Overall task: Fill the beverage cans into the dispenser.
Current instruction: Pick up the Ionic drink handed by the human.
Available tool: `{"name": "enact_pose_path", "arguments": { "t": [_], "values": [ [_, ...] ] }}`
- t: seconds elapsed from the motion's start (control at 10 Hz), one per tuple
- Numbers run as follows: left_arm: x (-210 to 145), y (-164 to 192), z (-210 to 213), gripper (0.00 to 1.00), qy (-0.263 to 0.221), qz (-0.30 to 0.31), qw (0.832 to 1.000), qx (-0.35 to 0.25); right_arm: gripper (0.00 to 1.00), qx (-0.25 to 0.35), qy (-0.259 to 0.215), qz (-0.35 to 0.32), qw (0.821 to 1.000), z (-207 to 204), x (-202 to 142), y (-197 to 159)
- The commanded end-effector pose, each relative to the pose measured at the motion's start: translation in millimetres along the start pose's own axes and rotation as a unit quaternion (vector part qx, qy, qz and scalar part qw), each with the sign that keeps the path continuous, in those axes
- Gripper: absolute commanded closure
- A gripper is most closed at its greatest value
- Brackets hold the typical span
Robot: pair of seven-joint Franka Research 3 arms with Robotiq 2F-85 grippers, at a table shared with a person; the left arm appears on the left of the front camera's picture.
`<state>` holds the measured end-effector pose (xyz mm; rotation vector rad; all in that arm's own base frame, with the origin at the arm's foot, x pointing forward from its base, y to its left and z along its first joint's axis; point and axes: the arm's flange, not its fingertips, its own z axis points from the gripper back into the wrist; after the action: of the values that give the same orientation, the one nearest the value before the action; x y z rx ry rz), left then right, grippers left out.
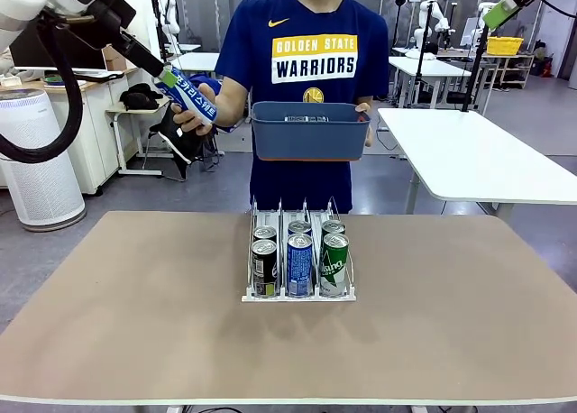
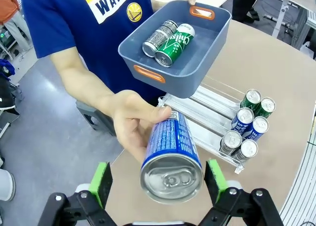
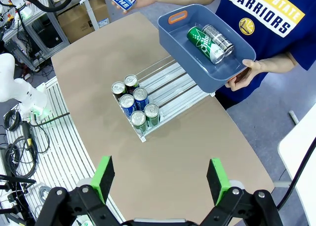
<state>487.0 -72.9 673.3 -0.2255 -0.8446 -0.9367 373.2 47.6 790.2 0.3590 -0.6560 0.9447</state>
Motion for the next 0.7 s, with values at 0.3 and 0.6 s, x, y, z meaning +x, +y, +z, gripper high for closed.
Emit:
{"name": "enact_pose_path", "arguments": {
  "t": [0.3,0.6],
  "values": [
    [-0.2,5.1,-19.1,0.0,-0.035,-0.011,0.999,-0.029,0.0,0.0,0.0,0.0,1.0,-0.2,-0.1,0.1],
    [-1.5,3.1,-24.7,0.0,-0.029,-0.002,0.999,-0.033,0.0,0.0,0.0,0.0,1.0,-0.2,-0.1,0.1]
  ]
}}
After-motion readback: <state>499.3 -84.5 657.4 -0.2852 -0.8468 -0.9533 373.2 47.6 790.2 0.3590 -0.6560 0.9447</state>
